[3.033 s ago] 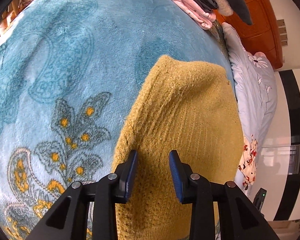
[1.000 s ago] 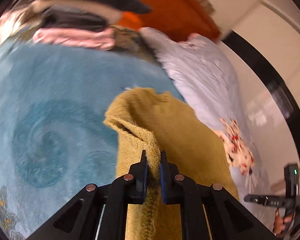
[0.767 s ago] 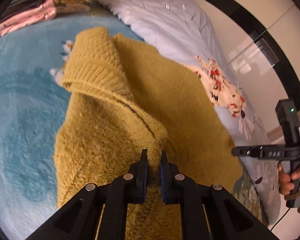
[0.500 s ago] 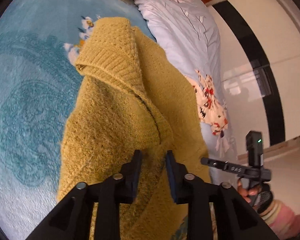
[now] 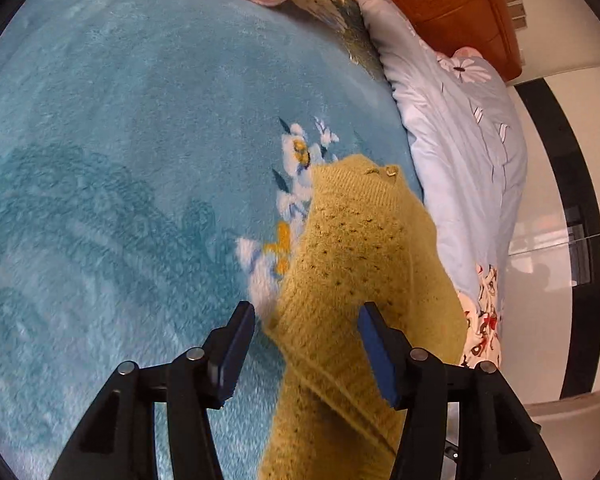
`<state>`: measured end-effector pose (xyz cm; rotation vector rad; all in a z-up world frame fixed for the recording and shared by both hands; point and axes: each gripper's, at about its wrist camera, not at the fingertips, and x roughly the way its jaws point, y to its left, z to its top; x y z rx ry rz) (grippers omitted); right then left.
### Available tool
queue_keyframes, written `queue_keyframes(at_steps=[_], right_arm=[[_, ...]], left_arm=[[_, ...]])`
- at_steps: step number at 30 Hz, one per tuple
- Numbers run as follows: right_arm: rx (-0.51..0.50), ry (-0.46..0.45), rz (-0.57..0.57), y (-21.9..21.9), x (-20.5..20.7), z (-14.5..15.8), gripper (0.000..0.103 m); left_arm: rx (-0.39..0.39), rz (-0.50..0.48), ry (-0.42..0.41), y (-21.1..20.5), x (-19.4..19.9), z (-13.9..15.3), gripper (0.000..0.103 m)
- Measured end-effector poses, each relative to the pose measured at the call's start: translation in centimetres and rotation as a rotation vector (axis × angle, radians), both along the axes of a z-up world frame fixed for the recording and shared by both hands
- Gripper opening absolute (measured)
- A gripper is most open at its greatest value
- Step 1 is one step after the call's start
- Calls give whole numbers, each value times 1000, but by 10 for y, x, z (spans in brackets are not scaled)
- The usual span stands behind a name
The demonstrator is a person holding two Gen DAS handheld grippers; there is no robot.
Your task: Fold clothes
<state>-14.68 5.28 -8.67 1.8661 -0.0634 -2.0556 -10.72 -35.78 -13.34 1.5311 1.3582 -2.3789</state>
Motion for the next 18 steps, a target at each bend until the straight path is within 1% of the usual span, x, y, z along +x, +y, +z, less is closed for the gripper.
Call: queue_keyframes(at_steps=[1, 4, 7, 8, 10, 11, 14, 15, 16, 18], right_arm=[[-3, 1, 0, 0, -1, -2, 23], [-11, -9, 4, 0, -4, -9, 23], [-23, -22, 5, -2, -9, -17, 23], [-27, -27, 4, -1, -11, -20, 23], [-36, -34, 3, 1, -16, -25, 23], [-41, -38, 2, 2, -18, -28, 23], [-52, -43, 0, 7, -22, -30, 23], [-56, -43, -2, 7, -23, -30, 24], [-59, -42, -3, 8, -24, -31, 23], [-64, -42, -4, 10, -25, -30, 24]], left_arm=[[-23, -22, -16, 6, -7, -4, 58], [-112, -88, -7, 24, -21, 0, 59], [-169, -118, -14, 33, -27, 5, 54], [-184, -123, -17, 35, -27, 7, 40], [-211, -125, -21, 36, -26, 13, 29], [-228, -126, -23, 36, -26, 17, 21], [-317, -120, -40, 29, -21, 31, 17], [-373, -111, -52, 25, -19, 37, 17], [-427, -101, -65, 19, -17, 43, 12], [-531, -71, -97, 5, -14, 52, 11]])
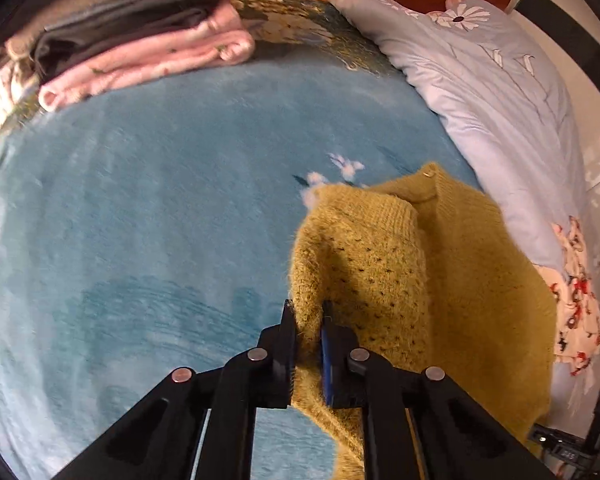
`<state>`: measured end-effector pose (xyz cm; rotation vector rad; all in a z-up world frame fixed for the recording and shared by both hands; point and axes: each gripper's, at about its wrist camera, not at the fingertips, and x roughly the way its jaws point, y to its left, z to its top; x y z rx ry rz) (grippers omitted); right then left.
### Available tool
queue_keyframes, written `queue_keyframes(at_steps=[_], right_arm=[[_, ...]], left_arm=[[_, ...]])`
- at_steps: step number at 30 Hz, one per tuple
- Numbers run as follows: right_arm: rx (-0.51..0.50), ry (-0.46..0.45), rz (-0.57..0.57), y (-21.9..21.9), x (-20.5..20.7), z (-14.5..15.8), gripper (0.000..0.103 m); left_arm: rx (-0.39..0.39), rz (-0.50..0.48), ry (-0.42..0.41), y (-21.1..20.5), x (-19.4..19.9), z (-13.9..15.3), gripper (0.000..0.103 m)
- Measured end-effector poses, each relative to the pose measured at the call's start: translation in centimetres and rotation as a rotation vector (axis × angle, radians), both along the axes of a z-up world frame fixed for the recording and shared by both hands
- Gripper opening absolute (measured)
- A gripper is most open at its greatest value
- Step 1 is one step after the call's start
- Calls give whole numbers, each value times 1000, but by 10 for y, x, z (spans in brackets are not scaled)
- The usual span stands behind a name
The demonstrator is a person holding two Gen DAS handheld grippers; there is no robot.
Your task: Fold clothes
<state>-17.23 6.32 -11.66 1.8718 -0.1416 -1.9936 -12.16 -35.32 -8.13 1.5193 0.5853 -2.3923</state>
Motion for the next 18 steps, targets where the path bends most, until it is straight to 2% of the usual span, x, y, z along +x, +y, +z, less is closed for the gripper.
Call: queue_keyframes(at_steps=[5, 7, 11, 15, 18], right_arm=[[7, 9, 4, 1, 7, 5, 24], [14, 21, 19, -10, 6, 6, 24], [12, 67, 68, -36, -4, 15, 24], [21, 187, 180, -79, -32, 36, 24], [32, 286, 272, -124, -65, 49, 33]], left_arm=[[-183, 40, -61, -36, -1, 1, 11], [-205, 31, -98, -46, -4, -9, 11], [-107, 45, -111, -60, -11, -30, 11], [48, 84, -78, -80, -9, -39, 12], [77, 73, -77, -86, -8, -42, 14]])
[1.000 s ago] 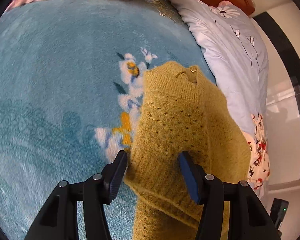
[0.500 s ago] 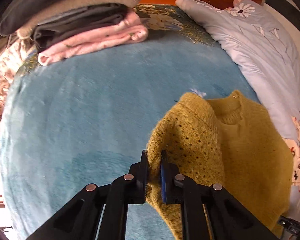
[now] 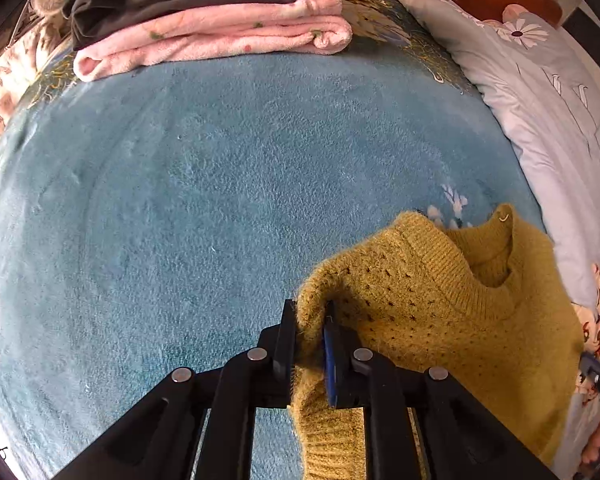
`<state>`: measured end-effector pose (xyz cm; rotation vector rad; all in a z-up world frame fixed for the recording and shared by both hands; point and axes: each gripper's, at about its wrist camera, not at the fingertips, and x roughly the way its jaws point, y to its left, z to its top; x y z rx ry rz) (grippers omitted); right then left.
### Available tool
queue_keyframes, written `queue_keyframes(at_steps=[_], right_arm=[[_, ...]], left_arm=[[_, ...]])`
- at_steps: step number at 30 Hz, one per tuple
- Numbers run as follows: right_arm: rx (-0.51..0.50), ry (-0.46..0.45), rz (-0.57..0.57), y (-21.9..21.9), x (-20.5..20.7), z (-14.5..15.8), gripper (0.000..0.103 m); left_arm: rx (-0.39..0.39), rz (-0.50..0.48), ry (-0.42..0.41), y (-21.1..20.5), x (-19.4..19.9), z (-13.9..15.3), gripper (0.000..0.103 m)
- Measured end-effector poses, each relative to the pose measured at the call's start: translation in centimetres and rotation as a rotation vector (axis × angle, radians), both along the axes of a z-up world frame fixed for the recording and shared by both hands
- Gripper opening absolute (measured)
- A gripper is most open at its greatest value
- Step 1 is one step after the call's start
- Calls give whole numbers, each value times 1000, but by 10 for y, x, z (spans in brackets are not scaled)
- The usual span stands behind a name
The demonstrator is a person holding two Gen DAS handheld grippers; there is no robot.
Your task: Fold clothes
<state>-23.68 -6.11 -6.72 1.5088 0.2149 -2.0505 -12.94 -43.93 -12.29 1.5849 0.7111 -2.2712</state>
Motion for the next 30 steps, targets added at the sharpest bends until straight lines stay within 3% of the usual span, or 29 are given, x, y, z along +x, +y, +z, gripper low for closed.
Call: queue_keyframes(at_steps=[3, 5, 7, 11, 15, 18, 22, 24, 27, 28, 30], right_arm=[[7, 91, 79, -50, -36, 11, 42], [41, 150, 117, -79, -58, 11, 58], [86, 183, 140, -105, -77, 4, 58], [138, 166, 172, -145, -108, -19, 58], [254, 252, 295, -168, -110, -34, 58], [323, 224, 386, -175, -112, -48, 58], [289, 166, 357, -169, -120, -53, 58], [256, 125, 328, -163, -122, -53, 53], [246, 97, 302, -158, -119, -51, 35], [253, 98, 309, -158, -116, -49, 18], [301, 139, 318, -160, -107, -45, 11]], left_arm=[[8, -22, -3, -2, -1, -2, 14], [12, -31, -7, -4, -2, -4, 14], [18, -36, -10, -2, -1, -4, 14], [26, -55, -12, -2, -2, -5, 15], [47, -54, -4, -6, -1, -7, 15], [59, -53, 2, -7, 0, -8, 15], [72, -49, 8, -9, 2, -8, 15], [78, -41, 6, -10, 4, -6, 15], [74, -33, 3, -9, 4, -3, 12], [65, -28, 5, -9, 3, -2, 12], [22, -11, 23, -6, 2, 6, 11]])
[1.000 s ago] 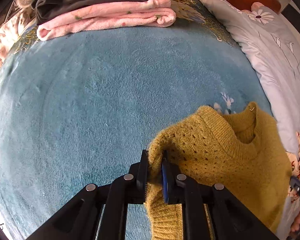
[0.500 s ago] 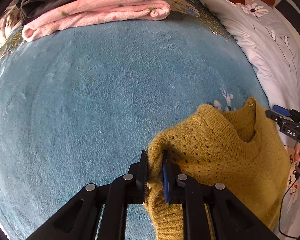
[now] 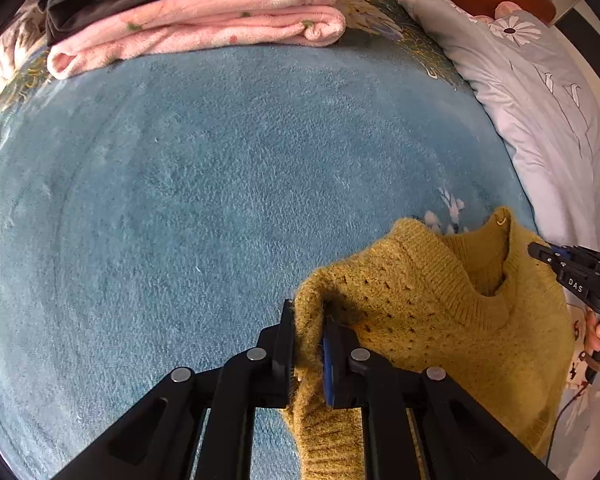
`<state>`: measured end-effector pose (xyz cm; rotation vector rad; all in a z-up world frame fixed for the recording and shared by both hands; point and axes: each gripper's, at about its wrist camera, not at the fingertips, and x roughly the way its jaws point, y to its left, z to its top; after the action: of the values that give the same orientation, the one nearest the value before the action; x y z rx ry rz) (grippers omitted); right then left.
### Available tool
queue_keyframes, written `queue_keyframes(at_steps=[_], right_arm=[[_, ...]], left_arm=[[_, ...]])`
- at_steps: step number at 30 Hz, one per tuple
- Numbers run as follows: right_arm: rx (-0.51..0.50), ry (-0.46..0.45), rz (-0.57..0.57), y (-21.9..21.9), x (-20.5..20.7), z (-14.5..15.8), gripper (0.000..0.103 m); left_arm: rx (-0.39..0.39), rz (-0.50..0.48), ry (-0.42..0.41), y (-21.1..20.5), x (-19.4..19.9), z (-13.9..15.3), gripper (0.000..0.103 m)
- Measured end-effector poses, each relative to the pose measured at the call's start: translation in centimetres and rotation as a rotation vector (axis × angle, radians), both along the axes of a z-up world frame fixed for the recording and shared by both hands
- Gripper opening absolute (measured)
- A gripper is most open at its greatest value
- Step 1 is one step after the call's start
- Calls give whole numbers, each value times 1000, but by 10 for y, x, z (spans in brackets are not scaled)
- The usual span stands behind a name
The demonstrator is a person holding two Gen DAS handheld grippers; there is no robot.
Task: Fold clothes
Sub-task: 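Hold the sweater shoulder with the left gripper while the right gripper grasps the collar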
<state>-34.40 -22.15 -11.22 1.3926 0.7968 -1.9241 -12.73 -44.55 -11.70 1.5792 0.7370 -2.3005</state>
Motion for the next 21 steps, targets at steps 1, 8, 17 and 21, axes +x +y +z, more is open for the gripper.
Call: queue_keyframes(at_steps=[1, 8, 17, 21], right_arm=[[12, 20, 3, -1, 3, 3, 10], [-136, 163, -157, 20, -15, 73, 10], [-301, 192, -139, 96, 37, 122, 10], [-358, 191, -155, 152, 75, 133, 10]], left_arm=[[-25, 8, 21, 1, 0, 6, 11], [-91, 18, 144, 8, -15, 66, 10], [-12, -31, 281, 32, 38, 117, 10], [-2, -79, 326, 68, 73, 137, 10]])
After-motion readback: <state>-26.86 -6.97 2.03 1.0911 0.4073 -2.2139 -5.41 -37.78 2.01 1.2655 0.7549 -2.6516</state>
